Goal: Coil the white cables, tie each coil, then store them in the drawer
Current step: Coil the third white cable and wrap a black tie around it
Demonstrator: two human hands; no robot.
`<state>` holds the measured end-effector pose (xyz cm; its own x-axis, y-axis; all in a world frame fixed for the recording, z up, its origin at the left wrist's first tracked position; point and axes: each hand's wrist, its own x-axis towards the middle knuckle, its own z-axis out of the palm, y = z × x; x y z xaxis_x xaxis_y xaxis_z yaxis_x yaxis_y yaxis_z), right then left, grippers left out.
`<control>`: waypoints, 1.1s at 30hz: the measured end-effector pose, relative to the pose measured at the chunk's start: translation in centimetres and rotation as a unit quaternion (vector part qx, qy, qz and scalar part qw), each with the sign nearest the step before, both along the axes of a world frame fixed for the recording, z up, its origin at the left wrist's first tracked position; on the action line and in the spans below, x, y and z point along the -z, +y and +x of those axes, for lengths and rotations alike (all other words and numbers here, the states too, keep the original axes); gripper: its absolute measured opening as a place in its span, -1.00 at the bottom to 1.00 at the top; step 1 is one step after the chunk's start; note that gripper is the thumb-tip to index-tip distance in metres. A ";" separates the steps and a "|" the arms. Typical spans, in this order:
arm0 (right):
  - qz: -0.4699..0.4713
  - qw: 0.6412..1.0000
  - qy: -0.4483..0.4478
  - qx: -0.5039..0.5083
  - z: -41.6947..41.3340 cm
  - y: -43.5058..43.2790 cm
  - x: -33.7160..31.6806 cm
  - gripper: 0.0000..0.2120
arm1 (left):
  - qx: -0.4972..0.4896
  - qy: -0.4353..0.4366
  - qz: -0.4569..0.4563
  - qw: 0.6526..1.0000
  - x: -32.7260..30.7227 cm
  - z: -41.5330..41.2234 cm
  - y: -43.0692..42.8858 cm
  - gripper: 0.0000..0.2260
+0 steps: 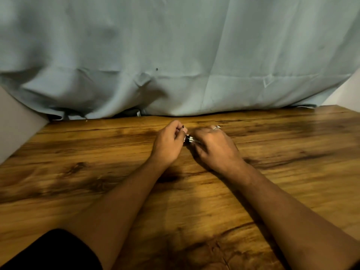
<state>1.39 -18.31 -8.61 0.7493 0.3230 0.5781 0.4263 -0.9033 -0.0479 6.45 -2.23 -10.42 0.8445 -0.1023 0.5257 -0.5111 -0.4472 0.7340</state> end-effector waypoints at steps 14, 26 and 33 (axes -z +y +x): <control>0.383 0.919 0.077 -0.048 1.1 -2.2 1.0 -0.69 | -0.002 -0.054 0.033 0.998 -0.1 -0.7 0.8 -0.73; 0.298 0.953 -0.033 0.026 0.0 -2.3 0.7 -0.78 | 0.063 -0.070 0.020 0.995 -0.6 -1.1 0.7 -0.61; 0.254 0.966 -0.029 0.033 -0.4 -2.1 1.2 -0.77 | 0.007 -0.081 0.075 0.994 -0.3 -1.2 1.0 -0.68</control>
